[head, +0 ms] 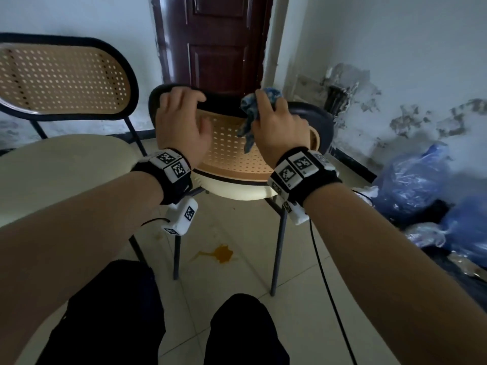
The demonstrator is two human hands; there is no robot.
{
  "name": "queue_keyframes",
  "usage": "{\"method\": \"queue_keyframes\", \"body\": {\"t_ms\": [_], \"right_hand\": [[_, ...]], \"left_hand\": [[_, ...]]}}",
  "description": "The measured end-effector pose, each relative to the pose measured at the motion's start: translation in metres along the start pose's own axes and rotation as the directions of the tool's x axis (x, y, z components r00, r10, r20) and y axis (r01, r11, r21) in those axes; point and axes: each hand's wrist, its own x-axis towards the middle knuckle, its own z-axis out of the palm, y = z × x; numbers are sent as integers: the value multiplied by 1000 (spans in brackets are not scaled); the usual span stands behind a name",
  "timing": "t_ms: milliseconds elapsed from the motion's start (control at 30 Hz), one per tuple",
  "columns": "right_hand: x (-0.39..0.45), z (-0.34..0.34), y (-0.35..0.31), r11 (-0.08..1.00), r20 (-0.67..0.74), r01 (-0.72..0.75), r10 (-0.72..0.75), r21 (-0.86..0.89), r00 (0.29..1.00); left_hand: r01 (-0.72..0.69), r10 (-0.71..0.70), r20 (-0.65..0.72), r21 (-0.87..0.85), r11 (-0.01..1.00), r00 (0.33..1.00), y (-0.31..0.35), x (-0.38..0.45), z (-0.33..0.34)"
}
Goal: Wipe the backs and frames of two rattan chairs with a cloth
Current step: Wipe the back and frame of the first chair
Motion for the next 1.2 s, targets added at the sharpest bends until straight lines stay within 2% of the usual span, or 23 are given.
{"method": "queue_keyframes", "body": {"t_ms": [100,167,267,333,433,533,633,700,800,833,900,967,1033,1200], "right_hand": [[-12,3,37,996,-51,-85,85,6,995],[-17,7,68,974,-42,-220,222,47,974],[-28,14,111,860,124,-469,452,201,883],[-38,16,123,823,167,-503,475,264,864],[-40,15,112,801,60,-428,446,419,893],[-20,10,76,796,-70,-271,364,541,929],[-2,1,36,873,-173,-59,161,484,972],[2,0,17,913,-161,47,21,405,987],[-5,7,16,951,-141,69,-28,300,990],[-8,11,23,950,-163,43,8,309,987],[-12,20,44,894,-186,-82,180,441,966],[-16,32,68,772,-155,-245,404,586,901],[-20,46,89,662,-132,-354,567,661,813],[-33,86,109,434,17,-494,738,753,675]], "left_hand": [[-154,145,91,93,984,985,21,10,6],[-188,173,138,97,977,975,28,12,11],[-148,134,123,112,983,983,30,12,13],[-146,134,102,128,981,986,28,12,15],[-160,148,91,146,976,985,28,9,18],[-150,137,88,169,974,987,29,8,22],[-152,142,68,176,973,988,30,10,24],[-164,156,58,176,971,986,28,10,26],[-183,180,30,154,971,983,21,10,29],[-187,186,18,145,972,982,19,10,29],[-184,185,2,128,975,983,16,9,31],[-167,168,0,106,980,986,17,8,33],[-136,137,-7,92,986,991,20,8,35],[-95,98,-28,94,991,995,21,11,37]]}}
